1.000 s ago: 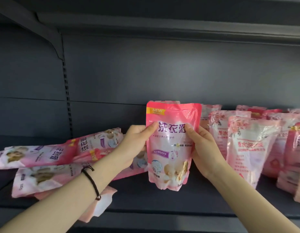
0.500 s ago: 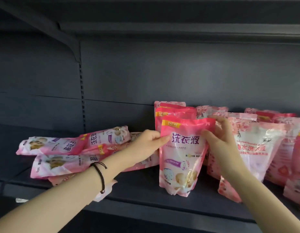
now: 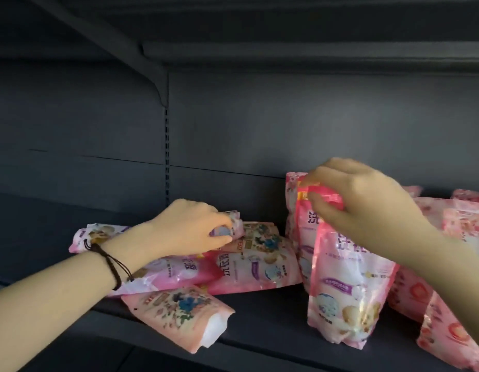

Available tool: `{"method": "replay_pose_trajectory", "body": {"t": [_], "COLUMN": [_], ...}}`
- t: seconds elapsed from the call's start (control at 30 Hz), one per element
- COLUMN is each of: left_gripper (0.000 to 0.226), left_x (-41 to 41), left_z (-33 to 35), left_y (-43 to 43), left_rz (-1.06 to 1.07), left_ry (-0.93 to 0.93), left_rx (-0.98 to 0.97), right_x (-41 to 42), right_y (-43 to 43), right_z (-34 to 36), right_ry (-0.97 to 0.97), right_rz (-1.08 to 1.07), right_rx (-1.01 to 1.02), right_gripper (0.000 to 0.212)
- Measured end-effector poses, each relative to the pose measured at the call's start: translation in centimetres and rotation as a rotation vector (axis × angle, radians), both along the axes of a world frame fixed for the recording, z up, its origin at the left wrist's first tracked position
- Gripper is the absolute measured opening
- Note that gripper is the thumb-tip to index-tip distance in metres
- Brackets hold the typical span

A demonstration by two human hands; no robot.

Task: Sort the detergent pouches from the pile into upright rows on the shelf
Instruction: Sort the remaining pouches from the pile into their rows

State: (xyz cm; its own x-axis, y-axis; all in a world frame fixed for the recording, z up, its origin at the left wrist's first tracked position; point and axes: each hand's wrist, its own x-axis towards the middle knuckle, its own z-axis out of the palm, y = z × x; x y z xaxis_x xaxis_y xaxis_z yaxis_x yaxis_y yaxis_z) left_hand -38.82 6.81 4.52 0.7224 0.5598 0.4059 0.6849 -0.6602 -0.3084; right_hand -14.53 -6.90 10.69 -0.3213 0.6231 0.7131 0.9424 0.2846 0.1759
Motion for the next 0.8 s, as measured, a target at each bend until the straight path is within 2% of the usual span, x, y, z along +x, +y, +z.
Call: {"method": "replay_pose_trajectory", "body": {"t": [0.13, 0.37, 0.57, 0.8], "left_gripper": [0.045, 0.047, 0.044, 0.053], "left_x": [-2.2, -4.9, -3.3, 3.0], "left_z": [0.2, -0.1, -0.8, -3.5], "left_y": [2.8, 8.9, 13.8, 18.0], "left_rz": [-0.035, -0.115, -0.19, -0.327], "left_ry": [0.083, 0.122, 0.148, -0.02], "left_rx": [0.064, 0.043, -0.029, -0.405], "right_x": [-4.3, -8.4, -8.7, -4.3], "right_y": [4.0, 13.1, 20.2, 24.7], "right_z": [0.0, -0.5, -1.8, -5.1], "right_ry": [-0.315, -0.381, -0.331, -0.047], "right_rz": [-0.096, -0.317, -0.496, -0.519], "right_rx": [-0.248, -0.564, -0.809, -1.098], "right_gripper": [0.035, 0.037, 0.042, 0.051]}}
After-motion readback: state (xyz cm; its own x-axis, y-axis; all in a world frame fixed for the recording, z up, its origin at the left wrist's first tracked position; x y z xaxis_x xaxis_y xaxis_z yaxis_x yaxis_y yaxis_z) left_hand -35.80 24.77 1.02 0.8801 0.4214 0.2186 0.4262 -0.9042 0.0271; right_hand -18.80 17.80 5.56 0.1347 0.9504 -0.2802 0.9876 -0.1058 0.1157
